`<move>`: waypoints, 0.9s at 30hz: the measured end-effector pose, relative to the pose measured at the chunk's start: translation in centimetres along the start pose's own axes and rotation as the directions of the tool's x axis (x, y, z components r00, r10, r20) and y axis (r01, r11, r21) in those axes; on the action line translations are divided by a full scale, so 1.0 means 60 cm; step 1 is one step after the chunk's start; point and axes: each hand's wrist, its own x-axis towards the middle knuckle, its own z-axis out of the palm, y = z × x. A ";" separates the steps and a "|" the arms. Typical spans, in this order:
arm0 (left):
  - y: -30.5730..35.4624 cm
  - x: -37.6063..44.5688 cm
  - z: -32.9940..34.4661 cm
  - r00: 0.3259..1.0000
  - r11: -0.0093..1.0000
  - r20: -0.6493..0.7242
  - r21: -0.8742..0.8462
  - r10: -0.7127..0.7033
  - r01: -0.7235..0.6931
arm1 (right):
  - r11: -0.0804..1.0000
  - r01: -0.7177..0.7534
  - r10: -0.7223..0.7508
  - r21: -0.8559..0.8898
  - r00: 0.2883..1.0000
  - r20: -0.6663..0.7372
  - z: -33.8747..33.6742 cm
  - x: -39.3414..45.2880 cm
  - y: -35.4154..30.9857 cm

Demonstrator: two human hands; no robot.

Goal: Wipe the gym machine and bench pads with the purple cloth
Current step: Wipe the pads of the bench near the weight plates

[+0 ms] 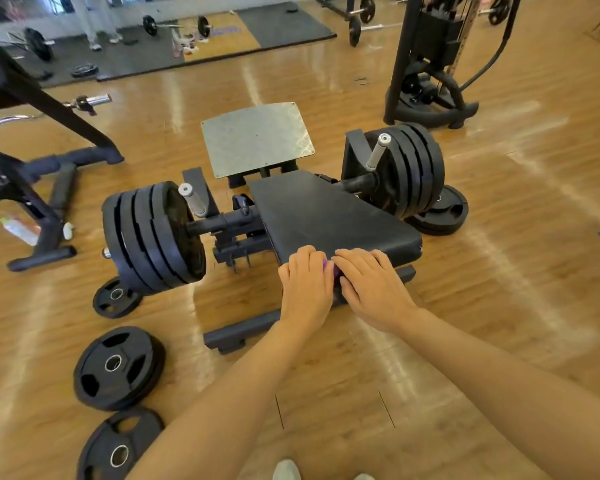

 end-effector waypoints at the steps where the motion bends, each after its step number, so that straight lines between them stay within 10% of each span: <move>1: -0.003 -0.002 0.000 1.000 0.999 0.003 -0.025 0.021 -0.021 | 1.000 -0.013 0.013 0.017 1.000 -0.015 0.007 -0.001 -0.006; 14: -0.043 0.011 -0.054 0.969 0.842 0.248 -0.526 0.019 0.118 | 0.995 -0.089 0.097 0.046 0.971 -0.217 0.045 0.024 -0.049; 20: -0.111 -0.033 -0.044 0.927 0.937 0.247 -0.278 0.283 -0.212 | 0.974 -0.226 0.214 0.006 0.913 -0.347 0.044 0.003 -0.018; 27: -0.101 -0.043 -0.004 0.962 0.967 0.120 -0.095 0.246 -0.235 | 0.994 -0.079 0.101 0.073 0.922 -0.374 0.075 0.007 -0.056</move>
